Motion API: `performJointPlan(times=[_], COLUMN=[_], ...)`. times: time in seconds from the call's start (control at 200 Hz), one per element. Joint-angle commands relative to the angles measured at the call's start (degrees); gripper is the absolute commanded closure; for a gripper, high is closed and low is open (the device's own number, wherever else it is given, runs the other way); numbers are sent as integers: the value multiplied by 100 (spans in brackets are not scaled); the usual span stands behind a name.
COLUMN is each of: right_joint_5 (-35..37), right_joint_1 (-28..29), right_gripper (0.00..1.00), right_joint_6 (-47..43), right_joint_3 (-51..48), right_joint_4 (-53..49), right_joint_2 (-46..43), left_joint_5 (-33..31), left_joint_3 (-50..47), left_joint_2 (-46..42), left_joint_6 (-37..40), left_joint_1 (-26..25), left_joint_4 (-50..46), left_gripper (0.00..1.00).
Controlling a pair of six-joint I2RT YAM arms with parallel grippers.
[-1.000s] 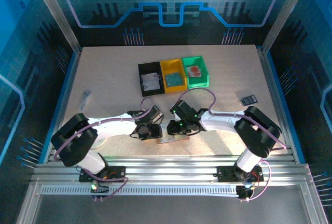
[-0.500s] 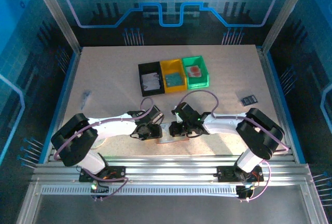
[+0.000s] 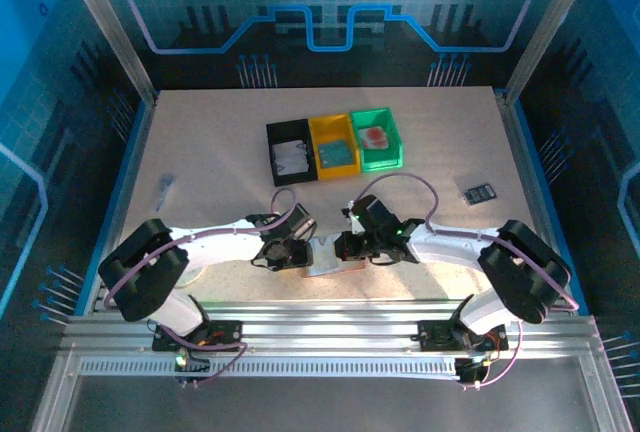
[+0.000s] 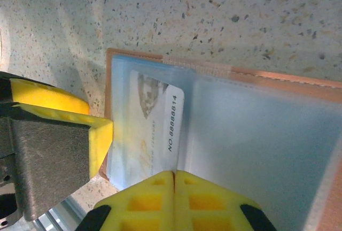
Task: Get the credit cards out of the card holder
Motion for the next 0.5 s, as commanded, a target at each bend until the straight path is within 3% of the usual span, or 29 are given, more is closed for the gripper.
performJointPlan(times=[0.0, 0.235, 0.495], right_joint_5=[-25, -86, -298], right_joint_1=[-162, -424, -696], right_gripper=[100, 100, 100], right_joint_6=[-162, -372, -437], right_joint_3=[-87, -199, -398], right_joint_4=[-228, -569, -678], right_joint_2=[-305, -832, -1515], left_joint_5=[603, 600, 527], left_joint_3=[-623, -605, -802], left_joint_2=[956, 814, -585], left_joint_6=[-32, -8, 262], left_joint_1=[-197, -150, 290], left_joint_4=[1312, 1228, 1063], left_gripper=[51, 51, 50])
